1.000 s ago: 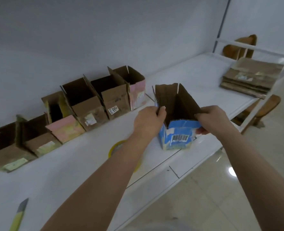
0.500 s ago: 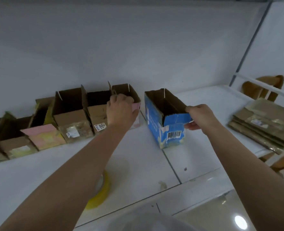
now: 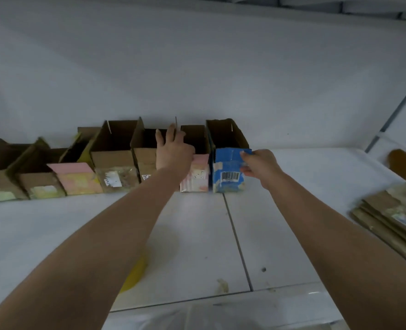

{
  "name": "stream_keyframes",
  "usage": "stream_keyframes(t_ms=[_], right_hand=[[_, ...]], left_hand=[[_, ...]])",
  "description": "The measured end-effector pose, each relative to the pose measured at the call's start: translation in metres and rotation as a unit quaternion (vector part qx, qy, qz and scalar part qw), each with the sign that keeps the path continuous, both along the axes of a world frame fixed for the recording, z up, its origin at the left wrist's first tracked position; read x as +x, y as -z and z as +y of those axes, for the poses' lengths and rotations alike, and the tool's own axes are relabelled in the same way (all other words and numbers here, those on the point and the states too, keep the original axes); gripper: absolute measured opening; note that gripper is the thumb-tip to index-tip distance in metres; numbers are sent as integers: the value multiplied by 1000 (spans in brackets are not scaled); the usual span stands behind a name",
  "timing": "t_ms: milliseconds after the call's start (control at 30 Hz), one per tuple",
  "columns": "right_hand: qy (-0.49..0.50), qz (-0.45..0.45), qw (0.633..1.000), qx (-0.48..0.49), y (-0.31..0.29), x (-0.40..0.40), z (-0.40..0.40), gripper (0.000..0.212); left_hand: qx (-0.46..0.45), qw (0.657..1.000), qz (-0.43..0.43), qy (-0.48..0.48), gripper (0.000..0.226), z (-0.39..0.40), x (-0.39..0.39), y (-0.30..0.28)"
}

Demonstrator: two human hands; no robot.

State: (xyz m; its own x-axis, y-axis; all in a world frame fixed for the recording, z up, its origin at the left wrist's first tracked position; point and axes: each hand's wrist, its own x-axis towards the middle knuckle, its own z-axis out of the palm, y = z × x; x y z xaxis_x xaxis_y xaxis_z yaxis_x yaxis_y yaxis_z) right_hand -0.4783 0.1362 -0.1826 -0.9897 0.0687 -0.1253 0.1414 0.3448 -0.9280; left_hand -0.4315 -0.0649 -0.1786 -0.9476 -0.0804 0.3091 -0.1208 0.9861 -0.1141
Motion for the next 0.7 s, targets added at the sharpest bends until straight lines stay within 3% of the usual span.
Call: stream_keyframes(t_ms=[100,233,333,500,700], right_hand=[[-25,1,999,21,0,-5,-12,24],[-56,3,995,81,3,-5,-3,9],[-78,44,984,152,5,2,8,18],[-84,91,942,312,15,33,24,46],[-44,117,862,491,22,97,54,53]], left_hand=[[0,1000,0,-15,21,1,0,-1],[9,1000,-18,-18,21,7,1,1],[19,999,-28,-11,27,12,4,3],[31,998,20,56,33,26,17,-5],[48,983,-3,178,36,78,57,8]])
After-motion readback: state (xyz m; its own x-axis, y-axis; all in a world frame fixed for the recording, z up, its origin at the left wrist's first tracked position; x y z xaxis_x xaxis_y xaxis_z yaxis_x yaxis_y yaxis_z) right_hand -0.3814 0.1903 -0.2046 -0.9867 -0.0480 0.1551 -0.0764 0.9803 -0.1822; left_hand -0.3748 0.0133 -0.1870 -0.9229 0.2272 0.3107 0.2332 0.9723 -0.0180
